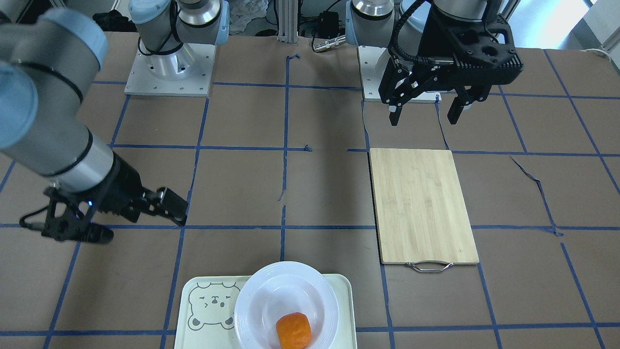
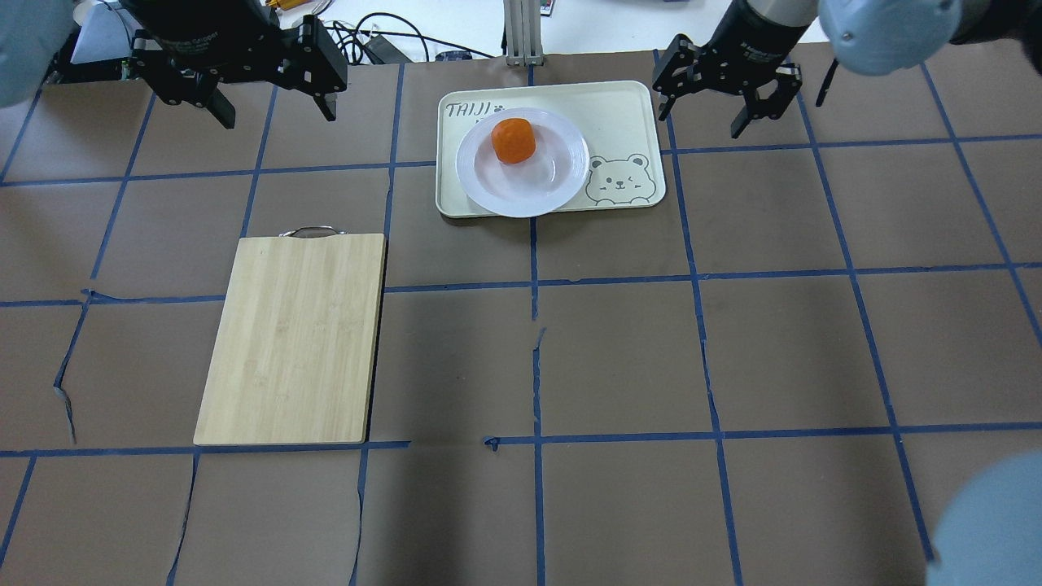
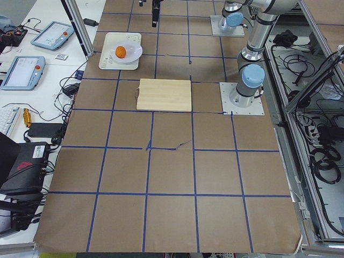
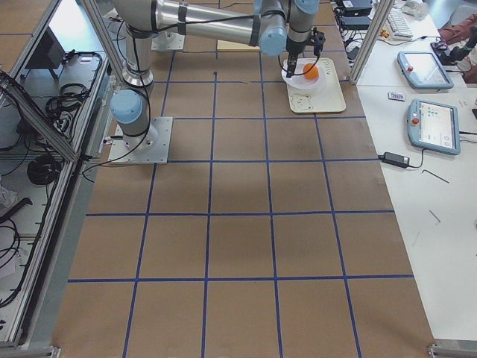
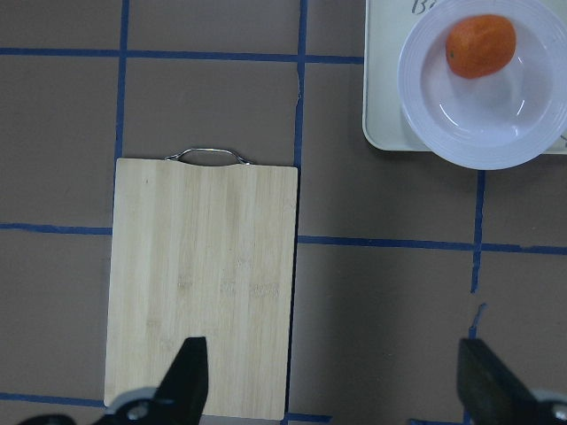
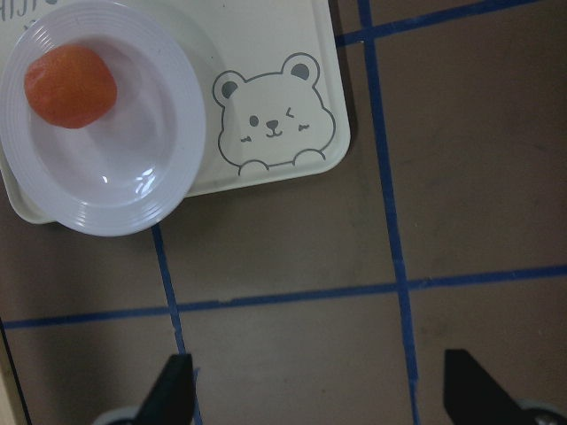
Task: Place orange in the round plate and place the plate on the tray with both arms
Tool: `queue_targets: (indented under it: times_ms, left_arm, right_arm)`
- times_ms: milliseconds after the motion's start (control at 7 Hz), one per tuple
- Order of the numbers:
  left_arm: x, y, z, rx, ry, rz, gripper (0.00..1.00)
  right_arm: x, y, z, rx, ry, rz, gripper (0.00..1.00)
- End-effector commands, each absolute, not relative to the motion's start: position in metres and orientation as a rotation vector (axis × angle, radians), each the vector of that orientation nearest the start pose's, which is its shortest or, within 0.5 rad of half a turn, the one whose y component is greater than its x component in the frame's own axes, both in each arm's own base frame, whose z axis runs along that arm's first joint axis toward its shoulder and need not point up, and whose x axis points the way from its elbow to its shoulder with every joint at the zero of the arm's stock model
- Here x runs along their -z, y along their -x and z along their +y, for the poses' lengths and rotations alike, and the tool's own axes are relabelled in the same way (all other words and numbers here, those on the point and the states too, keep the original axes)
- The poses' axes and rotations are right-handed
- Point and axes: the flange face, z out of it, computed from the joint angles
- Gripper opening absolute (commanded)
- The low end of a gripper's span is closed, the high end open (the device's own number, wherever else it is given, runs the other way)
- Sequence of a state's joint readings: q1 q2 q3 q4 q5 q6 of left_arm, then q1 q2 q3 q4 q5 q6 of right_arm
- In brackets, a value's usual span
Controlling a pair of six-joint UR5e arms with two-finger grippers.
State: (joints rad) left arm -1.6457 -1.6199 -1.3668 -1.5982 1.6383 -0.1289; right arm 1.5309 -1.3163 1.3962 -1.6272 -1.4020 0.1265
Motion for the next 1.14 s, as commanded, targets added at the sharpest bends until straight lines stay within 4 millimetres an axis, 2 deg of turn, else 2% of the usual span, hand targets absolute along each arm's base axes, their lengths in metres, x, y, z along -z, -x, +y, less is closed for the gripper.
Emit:
queue_targets:
  times_ms: [0, 143, 1000]
  left_arm:
    - [-0.562, 0.164, -0.509, 0.206, 0.092, 3.079, 1.00]
    - [-0.562, 0.164, -0.509, 0.206, 0.092, 3.079, 1.00]
    - [-0.561, 0.166, -0.508, 0.201, 0.087, 3.080, 1.00]
  right_arm:
    - [-0.485, -0.113, -0.554, -0.131, -0.338, 3.115, 1.00]
    - [-0.483, -0.113, -0.552, -0.138, -0.344, 3.115, 1.00]
    - [-0.504, -0.115, -0.540, -0.086, -0.331, 3.100, 1.00]
